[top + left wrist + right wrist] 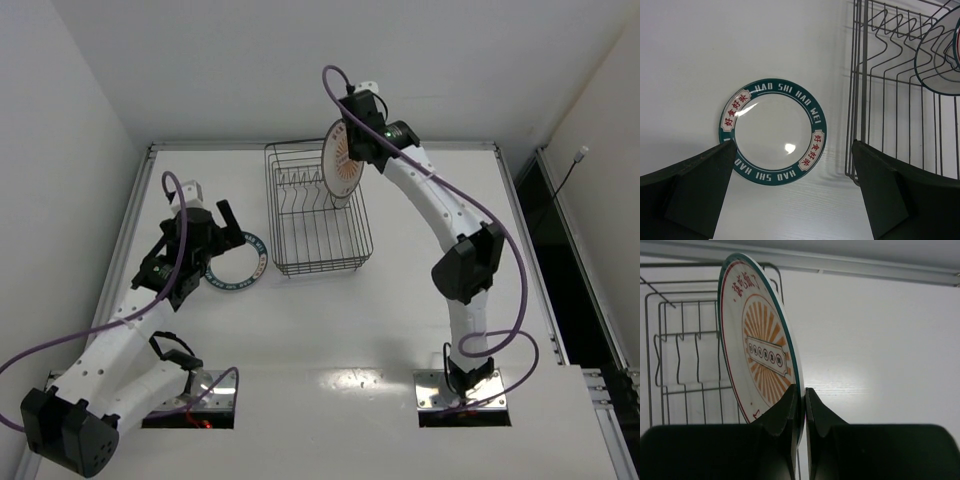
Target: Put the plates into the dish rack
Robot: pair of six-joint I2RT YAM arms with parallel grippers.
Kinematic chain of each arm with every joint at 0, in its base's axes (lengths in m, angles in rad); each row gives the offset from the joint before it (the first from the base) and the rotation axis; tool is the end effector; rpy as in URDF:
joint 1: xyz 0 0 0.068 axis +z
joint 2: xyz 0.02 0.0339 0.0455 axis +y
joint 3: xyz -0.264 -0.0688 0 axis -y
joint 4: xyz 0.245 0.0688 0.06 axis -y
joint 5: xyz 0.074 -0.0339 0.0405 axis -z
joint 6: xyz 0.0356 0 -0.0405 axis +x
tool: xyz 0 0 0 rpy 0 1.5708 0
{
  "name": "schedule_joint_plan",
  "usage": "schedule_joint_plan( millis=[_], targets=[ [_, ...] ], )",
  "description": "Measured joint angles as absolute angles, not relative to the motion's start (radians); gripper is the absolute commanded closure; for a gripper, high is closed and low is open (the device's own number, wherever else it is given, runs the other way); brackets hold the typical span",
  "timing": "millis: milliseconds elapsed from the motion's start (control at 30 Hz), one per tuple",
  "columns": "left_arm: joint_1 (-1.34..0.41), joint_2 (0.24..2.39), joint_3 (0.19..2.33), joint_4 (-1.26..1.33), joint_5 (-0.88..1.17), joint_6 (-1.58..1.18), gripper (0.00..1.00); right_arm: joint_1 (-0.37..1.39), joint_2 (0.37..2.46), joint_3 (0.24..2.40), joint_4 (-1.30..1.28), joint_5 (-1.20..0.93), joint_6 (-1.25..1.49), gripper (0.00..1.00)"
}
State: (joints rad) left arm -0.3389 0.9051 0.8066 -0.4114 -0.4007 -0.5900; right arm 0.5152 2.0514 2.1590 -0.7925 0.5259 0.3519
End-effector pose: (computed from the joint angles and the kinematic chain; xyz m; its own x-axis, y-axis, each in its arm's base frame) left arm 0.1931 -0.0533 0.3046 -0.3742 -0.4113 -0.8312 -0.2685 0.9059 -0.3274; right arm 0.4094 0.2113 0.3673 -0.5470 0.0329 -0.8365 0.1073 0.9937 -0.0311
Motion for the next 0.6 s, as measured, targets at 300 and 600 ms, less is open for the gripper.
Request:
schedule_joint_plan(
  millis=[300,600],
  targets=[
    [-0.339,0.919,0.807,-0.429,-0.392,-0.595,0.00,0.545,2.166,2.289,-0.814,0.665,0.306,1.00],
    [-0.339,0.931,0.824,-0.439,-0.393,-0.594,0.00,0.575,2.234,2.289,-0.788,0.700,0.284,1.00]
  ],
)
